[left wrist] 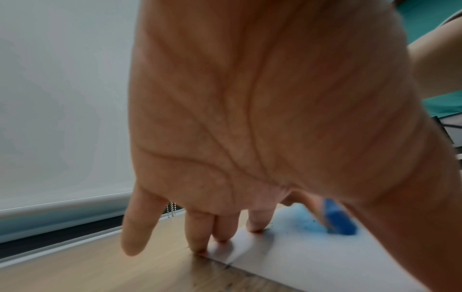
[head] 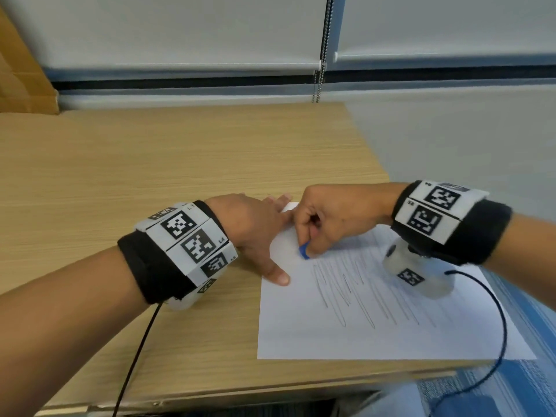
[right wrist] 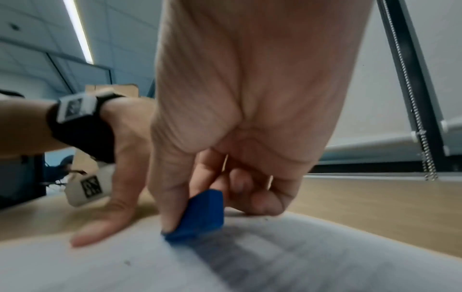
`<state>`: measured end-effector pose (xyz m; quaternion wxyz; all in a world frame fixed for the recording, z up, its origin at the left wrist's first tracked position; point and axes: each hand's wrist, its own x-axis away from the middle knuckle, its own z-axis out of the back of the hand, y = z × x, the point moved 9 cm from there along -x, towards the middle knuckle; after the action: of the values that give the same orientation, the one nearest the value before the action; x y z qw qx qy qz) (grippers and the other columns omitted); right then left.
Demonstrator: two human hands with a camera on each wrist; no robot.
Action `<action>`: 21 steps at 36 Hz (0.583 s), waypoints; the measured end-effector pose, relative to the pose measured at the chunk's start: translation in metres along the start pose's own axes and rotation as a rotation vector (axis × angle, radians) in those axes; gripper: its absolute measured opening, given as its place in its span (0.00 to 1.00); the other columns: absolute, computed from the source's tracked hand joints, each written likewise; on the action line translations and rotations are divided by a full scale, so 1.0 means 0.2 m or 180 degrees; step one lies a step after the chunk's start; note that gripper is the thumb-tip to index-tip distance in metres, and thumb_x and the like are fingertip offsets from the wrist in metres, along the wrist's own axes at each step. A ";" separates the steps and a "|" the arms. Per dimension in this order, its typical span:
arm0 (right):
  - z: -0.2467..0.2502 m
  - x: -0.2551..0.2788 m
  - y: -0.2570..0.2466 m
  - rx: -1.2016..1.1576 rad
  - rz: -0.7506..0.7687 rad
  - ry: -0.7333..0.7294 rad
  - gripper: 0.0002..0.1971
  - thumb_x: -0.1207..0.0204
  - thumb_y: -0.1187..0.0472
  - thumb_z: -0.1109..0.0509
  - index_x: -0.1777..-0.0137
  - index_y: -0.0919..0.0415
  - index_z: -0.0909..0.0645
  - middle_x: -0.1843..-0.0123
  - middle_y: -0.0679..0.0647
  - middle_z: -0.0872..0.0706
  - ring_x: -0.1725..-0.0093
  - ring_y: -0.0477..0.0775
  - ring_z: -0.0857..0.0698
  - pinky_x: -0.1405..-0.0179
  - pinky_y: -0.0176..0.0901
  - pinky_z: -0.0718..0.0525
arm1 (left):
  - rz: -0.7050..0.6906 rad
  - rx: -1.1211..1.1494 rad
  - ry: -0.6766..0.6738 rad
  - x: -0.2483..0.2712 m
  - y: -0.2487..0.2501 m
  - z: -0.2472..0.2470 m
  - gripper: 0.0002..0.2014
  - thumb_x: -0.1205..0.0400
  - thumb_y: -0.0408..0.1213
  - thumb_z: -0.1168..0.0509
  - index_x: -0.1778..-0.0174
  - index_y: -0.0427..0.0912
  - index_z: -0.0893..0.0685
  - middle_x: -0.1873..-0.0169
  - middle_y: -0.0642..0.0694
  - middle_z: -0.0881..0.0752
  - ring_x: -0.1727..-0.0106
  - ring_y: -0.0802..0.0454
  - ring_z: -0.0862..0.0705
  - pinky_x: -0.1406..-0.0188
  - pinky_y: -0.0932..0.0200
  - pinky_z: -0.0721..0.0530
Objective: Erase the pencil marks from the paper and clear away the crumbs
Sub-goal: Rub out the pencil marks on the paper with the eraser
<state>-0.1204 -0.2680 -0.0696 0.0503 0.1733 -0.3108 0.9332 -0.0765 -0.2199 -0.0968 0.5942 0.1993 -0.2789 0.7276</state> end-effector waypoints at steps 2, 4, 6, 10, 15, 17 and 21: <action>0.06 -0.02 0.01 -0.0011 0.0017 0.0353 0.04 0.31 0.64 0.21 0.61 0.64 0.12 0.64 0.62 0.11 0.70 0.44 0.19 0.70 0.26 0.25 | -0.0015 0.0021 0.0018 0.00 0.00 0.00 0.58 0.31 0.72 0.33 0.16 0.58 0.65 0.16 0.53 0.68 0.15 0.49 0.50 0.19 0.34 0.48; 0.05 -0.01 0.02 -0.0032 0.0017 0.0425 0.03 0.31 0.64 0.22 0.62 0.64 0.12 0.63 0.63 0.11 0.68 0.46 0.19 0.69 0.29 0.24 | 0.0006 0.0015 -0.0001 0.01 0.00 0.00 0.58 0.30 0.71 0.33 0.16 0.58 0.65 0.16 0.53 0.67 0.15 0.49 0.50 0.19 0.34 0.48; -0.01 0.01 0.01 -0.0053 0.0001 0.0126 0.03 0.31 0.64 0.21 0.62 0.63 0.13 0.64 0.61 0.12 0.68 0.47 0.19 0.68 0.34 0.22 | 0.0030 -0.0017 -0.0014 0.01 0.00 0.00 0.59 0.31 0.72 0.33 0.16 0.57 0.66 0.16 0.52 0.68 0.15 0.48 0.49 0.19 0.35 0.45; -0.06 0.03 -0.02 0.0055 -0.0019 -0.0309 0.04 0.31 0.63 0.21 0.61 0.63 0.13 0.66 0.59 0.12 0.70 0.46 0.20 0.69 0.33 0.23 | 0.0052 -0.0021 -0.0021 0.01 0.00 0.01 0.60 0.31 0.72 0.33 0.16 0.56 0.67 0.17 0.53 0.69 0.15 0.49 0.48 0.19 0.36 0.43; 0.04 0.00 0.01 -0.0048 -0.0030 0.0382 0.04 0.30 0.65 0.22 0.62 0.66 0.13 0.66 0.62 0.12 0.72 0.44 0.21 0.71 0.30 0.25 | 0.0031 -0.0021 0.0006 0.01 0.00 0.00 0.58 0.31 0.72 0.33 0.16 0.58 0.65 0.17 0.54 0.69 0.15 0.49 0.47 0.20 0.37 0.41; -0.02 0.03 -0.01 -0.0034 -0.0028 0.0087 0.04 0.30 0.65 0.22 0.62 0.64 0.14 0.67 0.60 0.13 0.71 0.44 0.21 0.70 0.33 0.24 | 0.0043 -0.0014 0.0019 0.02 0.00 0.01 0.58 0.30 0.71 0.33 0.16 0.58 0.66 0.16 0.53 0.68 0.15 0.48 0.47 0.20 0.38 0.41; -0.11 0.06 -0.04 0.0120 -0.0096 -0.0578 0.04 0.30 0.64 0.22 0.59 0.65 0.13 0.70 0.51 0.15 0.73 0.39 0.22 0.70 0.31 0.24 | 0.0037 0.0000 0.0033 0.03 0.01 0.02 0.59 0.30 0.70 0.32 0.17 0.56 0.68 0.16 0.52 0.68 0.15 0.48 0.48 0.20 0.40 0.41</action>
<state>-0.1365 -0.2496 -0.0775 0.0328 0.2627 -0.2937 0.9185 -0.0801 -0.2182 -0.0913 0.5915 0.1939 -0.2769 0.7320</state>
